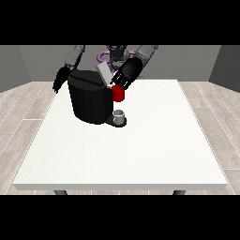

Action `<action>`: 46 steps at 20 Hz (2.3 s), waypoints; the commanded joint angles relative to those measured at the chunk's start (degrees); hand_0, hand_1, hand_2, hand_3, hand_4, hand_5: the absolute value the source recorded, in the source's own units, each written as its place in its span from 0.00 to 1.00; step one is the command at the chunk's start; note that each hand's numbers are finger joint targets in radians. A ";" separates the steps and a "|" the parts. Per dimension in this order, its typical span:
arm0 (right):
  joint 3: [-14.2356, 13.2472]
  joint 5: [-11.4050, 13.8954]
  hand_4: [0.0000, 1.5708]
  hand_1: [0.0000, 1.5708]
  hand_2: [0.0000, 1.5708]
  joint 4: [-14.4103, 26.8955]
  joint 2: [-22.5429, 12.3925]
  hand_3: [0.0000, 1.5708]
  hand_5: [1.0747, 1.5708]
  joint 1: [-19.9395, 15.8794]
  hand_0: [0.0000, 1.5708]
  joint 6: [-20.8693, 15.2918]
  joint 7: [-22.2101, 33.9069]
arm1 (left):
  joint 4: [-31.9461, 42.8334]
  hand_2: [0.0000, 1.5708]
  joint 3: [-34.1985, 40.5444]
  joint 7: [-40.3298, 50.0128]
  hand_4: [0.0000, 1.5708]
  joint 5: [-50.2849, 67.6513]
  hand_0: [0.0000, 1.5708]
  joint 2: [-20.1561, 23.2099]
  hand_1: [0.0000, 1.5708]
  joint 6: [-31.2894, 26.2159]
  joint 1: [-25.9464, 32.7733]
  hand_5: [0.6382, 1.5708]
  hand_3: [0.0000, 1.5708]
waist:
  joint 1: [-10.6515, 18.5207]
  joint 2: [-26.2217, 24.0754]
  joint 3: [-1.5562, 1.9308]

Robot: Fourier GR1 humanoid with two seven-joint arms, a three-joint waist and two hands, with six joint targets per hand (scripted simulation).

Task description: Insert the coffee pod into the coffee machine and close the lid

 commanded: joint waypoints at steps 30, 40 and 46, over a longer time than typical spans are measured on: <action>1.50 1.75 0.14 0.00 0.00 -2.05 0.23 0.00 1.00 -2.32 0.00 -0.48 -0.19 | 1.44 0.75 0.03 -7.16 0.00 -5.17 0.77 4.86 0.77 9.18 -4.29 1.00 0.62 | -3.46 6.45 0.05; 1.06 2.48 0.13 0.00 0.00 -2.42 0.92 0.00 1.00 -4.48 0.00 -2.66 0.35 | 0.77 0.62 -1.75 -13.10 0.00 -8.04 0.59 7.50 0.59 11.86 -3.57 1.00 0.44 | -2.05 9.11 0.04; 0.47 2.55 0.00 0.00 0.00 -2.32 -0.02 0.00 1.00 -3.40 0.00 -2.35 1.45 | 1.01 0.40 -2.49 -11.07 0.00 -10.29 0.00 7.23 0.00 14.26 -1.67 1.00 0.32 | -2.11 7.30 0.05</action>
